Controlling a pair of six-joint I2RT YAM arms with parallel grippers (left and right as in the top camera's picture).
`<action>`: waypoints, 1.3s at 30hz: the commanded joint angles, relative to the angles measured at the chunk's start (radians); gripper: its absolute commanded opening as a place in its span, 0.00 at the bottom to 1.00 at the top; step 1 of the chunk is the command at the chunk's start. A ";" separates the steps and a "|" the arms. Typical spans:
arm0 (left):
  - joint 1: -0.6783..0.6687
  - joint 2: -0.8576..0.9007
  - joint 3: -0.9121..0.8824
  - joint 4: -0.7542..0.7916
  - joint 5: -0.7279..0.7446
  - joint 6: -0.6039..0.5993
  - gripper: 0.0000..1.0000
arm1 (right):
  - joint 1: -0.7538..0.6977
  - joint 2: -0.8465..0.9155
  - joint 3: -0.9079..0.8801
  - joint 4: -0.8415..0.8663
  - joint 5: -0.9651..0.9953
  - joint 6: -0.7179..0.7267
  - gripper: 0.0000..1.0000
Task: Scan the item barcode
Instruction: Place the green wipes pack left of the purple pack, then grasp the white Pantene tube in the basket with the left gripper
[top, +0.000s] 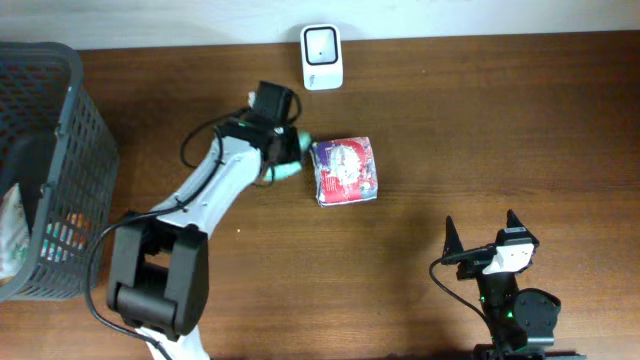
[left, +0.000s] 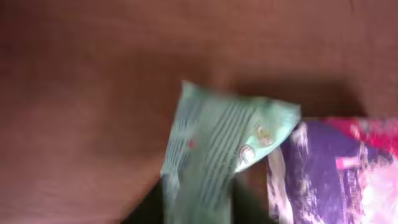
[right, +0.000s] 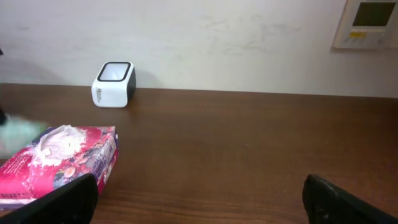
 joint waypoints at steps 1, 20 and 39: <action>-0.040 -0.013 -0.015 0.019 -0.018 -0.030 0.67 | 0.005 -0.005 -0.008 -0.003 0.009 -0.007 0.99; 0.917 -0.429 0.304 -0.185 -0.217 0.467 0.99 | 0.005 -0.005 -0.008 -0.003 0.009 -0.007 0.99; 1.101 0.045 0.154 -0.262 -0.362 0.629 0.86 | 0.005 -0.005 -0.008 -0.003 0.009 -0.007 0.99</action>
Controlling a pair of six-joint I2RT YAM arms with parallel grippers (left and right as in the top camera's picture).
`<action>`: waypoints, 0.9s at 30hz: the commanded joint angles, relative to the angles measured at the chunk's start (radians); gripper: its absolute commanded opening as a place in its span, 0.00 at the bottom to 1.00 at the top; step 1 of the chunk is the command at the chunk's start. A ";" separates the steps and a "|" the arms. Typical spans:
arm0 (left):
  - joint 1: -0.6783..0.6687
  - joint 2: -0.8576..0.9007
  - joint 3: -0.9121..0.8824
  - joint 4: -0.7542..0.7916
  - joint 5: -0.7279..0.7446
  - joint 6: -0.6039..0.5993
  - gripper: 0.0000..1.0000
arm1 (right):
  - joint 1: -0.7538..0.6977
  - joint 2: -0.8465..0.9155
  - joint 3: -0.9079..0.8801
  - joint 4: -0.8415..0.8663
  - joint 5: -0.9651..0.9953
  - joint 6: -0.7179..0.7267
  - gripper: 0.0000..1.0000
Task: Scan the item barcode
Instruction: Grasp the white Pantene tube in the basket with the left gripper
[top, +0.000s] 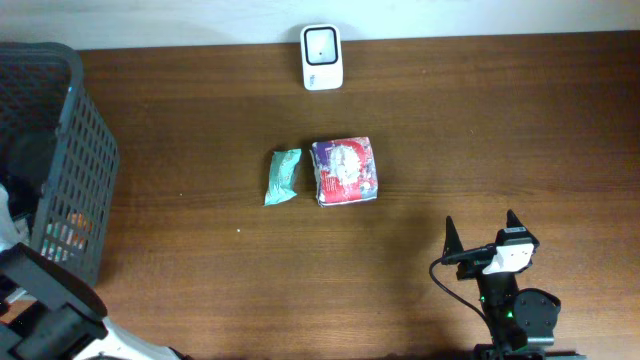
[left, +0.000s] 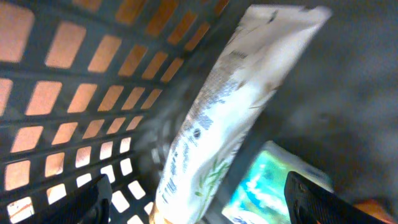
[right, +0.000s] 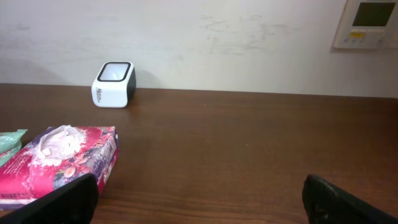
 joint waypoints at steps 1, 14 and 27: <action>0.027 0.075 -0.016 0.000 -0.011 0.006 0.86 | 0.005 -0.005 -0.008 -0.003 0.009 -0.006 0.99; 0.034 0.214 -0.016 0.097 0.023 0.013 0.25 | 0.005 -0.005 -0.008 -0.003 0.009 -0.006 0.99; 0.020 -0.187 0.076 0.189 0.534 -0.158 0.00 | 0.005 -0.005 -0.008 -0.003 0.009 -0.006 0.99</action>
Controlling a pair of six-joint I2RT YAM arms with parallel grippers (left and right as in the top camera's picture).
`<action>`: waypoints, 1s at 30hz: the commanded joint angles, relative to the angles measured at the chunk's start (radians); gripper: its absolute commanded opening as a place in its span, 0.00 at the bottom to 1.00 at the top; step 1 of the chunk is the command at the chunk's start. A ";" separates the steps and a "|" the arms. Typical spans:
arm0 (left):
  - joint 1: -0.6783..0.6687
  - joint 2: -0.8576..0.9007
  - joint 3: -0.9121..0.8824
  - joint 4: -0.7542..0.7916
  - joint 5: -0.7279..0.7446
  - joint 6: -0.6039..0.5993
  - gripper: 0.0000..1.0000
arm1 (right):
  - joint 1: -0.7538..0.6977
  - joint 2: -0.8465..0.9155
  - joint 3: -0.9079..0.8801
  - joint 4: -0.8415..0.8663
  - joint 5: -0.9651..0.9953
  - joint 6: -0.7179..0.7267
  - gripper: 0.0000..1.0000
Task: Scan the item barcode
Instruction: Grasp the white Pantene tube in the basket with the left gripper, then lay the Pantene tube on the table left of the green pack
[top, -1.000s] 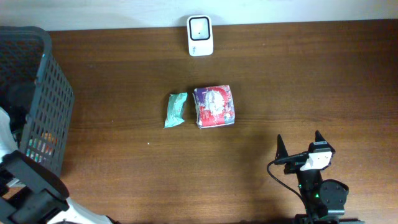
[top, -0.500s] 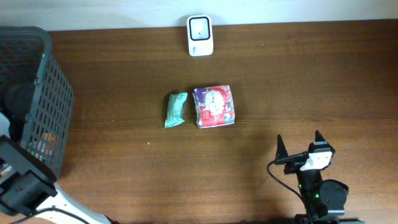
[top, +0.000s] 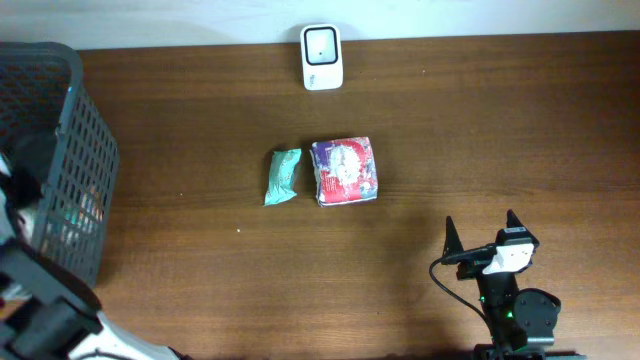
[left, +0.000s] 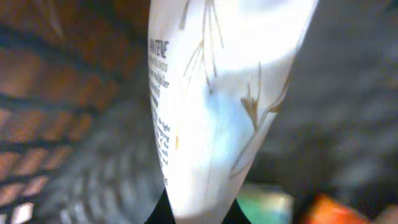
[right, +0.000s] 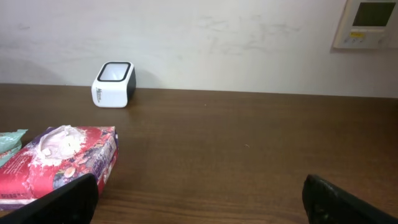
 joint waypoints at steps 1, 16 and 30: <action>-0.003 -0.227 0.067 0.089 0.235 -0.110 0.00 | 0.005 -0.005 -0.008 -0.003 0.009 -0.006 0.99; -0.350 -0.463 0.066 0.334 0.722 -0.589 0.00 | 0.005 -0.005 -0.008 -0.003 0.009 -0.006 0.99; -0.943 0.023 0.066 -0.093 -0.135 -0.350 0.00 | 0.005 -0.005 -0.008 -0.003 0.009 -0.006 0.98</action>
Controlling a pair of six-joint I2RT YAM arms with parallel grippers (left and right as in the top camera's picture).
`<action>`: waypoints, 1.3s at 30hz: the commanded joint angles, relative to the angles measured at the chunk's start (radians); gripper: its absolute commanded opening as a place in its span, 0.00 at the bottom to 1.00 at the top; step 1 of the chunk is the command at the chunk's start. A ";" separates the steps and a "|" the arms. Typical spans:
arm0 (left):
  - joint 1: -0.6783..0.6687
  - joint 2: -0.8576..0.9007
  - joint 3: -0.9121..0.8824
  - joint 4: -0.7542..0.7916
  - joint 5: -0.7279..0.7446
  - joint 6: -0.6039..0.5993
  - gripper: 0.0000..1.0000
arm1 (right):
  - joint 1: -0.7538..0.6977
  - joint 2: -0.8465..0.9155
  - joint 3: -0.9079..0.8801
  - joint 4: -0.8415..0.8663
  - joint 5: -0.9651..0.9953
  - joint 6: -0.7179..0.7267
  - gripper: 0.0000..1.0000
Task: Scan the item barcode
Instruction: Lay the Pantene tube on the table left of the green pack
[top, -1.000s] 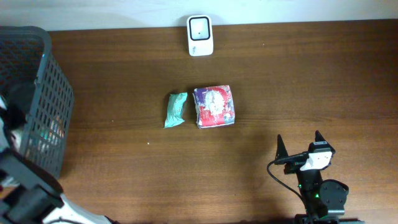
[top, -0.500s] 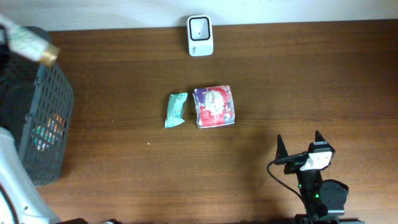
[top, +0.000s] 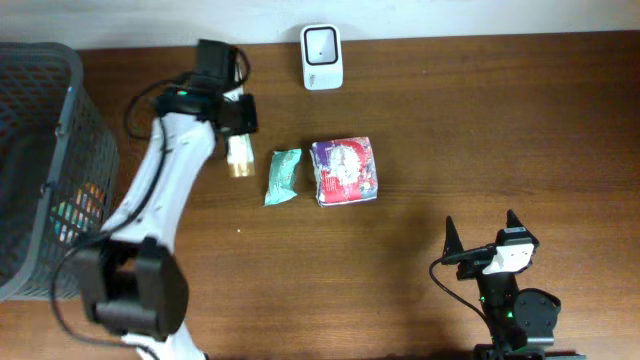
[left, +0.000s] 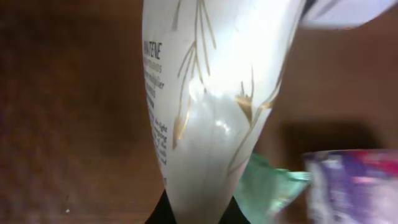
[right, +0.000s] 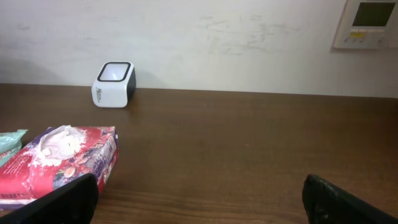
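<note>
My left gripper is shut on a white Pantene tube with gold plant drawings, held over the table left of a green packet. In the left wrist view the tube fills the middle, with my dark fingers pinching its lower end. The white barcode scanner stands at the table's back edge, to the right of the tube; it also shows in the right wrist view as the scanner. My right gripper rests open at the front right.
A pink and purple pack lies right of the green packet, and the pack also shows in the right wrist view. A dark mesh basket with more items stands at the left edge. A wall panel hangs behind.
My left gripper was inside the basket, shut on the white tube. Now it holds the tube over the table, between the basket and the green packet. The right arm has not moved.
My left gripper was first at the green packet beside the pink pack. Then the packet lay alone on the table and the gripper stood open over a white tube in the basket. It then shut on the tube, which now hangs over the table.
</note>
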 joint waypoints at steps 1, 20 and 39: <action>-0.025 0.114 0.018 -0.009 -0.114 0.021 0.00 | 0.005 -0.005 -0.008 -0.003 0.009 -0.006 0.99; 0.011 0.235 1.051 -0.539 0.065 0.021 0.53 | 0.005 -0.005 -0.008 -0.003 0.009 -0.006 0.99; 0.888 0.254 0.328 -0.473 0.070 0.117 0.99 | 0.005 -0.005 -0.008 -0.003 0.009 -0.006 0.99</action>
